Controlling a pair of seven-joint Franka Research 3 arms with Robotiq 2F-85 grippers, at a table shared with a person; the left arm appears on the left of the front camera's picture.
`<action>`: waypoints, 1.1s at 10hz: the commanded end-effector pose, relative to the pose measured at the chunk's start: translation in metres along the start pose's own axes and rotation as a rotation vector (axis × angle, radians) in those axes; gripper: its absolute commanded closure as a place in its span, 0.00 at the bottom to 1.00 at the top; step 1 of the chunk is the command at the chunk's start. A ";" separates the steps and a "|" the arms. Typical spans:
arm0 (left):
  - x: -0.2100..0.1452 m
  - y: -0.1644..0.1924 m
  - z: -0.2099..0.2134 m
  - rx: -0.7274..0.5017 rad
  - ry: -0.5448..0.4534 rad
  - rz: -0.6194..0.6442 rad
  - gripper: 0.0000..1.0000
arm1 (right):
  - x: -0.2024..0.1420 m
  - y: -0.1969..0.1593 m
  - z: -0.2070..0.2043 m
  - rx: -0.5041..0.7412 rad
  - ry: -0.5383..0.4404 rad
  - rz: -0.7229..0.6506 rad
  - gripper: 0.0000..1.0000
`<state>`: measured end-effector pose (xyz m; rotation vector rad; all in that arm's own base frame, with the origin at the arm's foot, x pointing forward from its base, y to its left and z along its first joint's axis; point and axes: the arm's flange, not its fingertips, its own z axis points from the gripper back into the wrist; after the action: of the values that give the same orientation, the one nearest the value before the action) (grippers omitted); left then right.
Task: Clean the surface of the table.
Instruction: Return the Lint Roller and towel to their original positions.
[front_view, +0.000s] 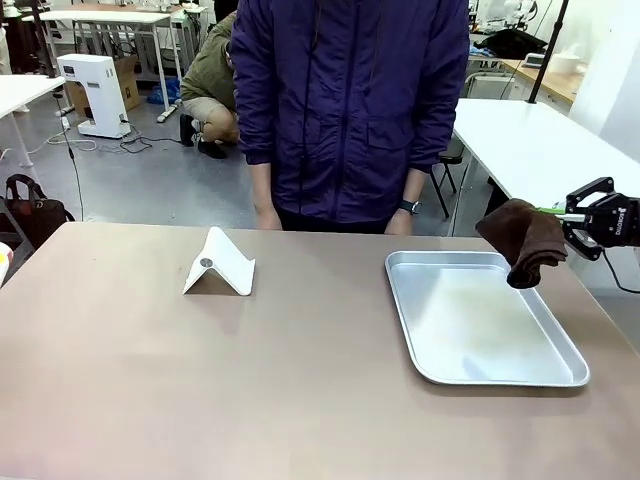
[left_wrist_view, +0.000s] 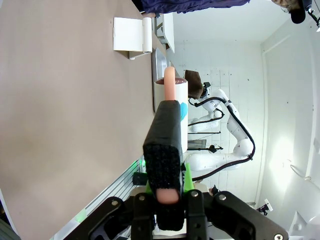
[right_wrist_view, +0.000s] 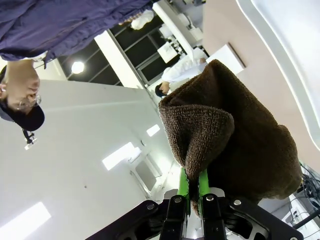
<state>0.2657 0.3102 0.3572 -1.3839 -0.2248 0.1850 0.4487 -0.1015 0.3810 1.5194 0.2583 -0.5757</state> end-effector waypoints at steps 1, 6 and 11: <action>-0.001 -0.005 -0.003 -0.003 -0.013 0.001 0.79 | 0.000 0.004 -0.001 0.000 0.008 0.004 0.92; -0.001 -0.005 -0.003 -0.003 -0.013 0.001 0.79 | 0.000 0.004 -0.001 0.000 0.008 0.004 0.92; 0.021 -0.066 -0.057 0.023 0.098 -0.012 0.79 | -0.013 0.042 -0.074 0.026 0.020 0.054 0.92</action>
<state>0.2884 0.2809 0.3911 -1.3748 -0.1739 0.1280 0.4652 -0.0539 0.4009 1.5457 0.2511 -0.5132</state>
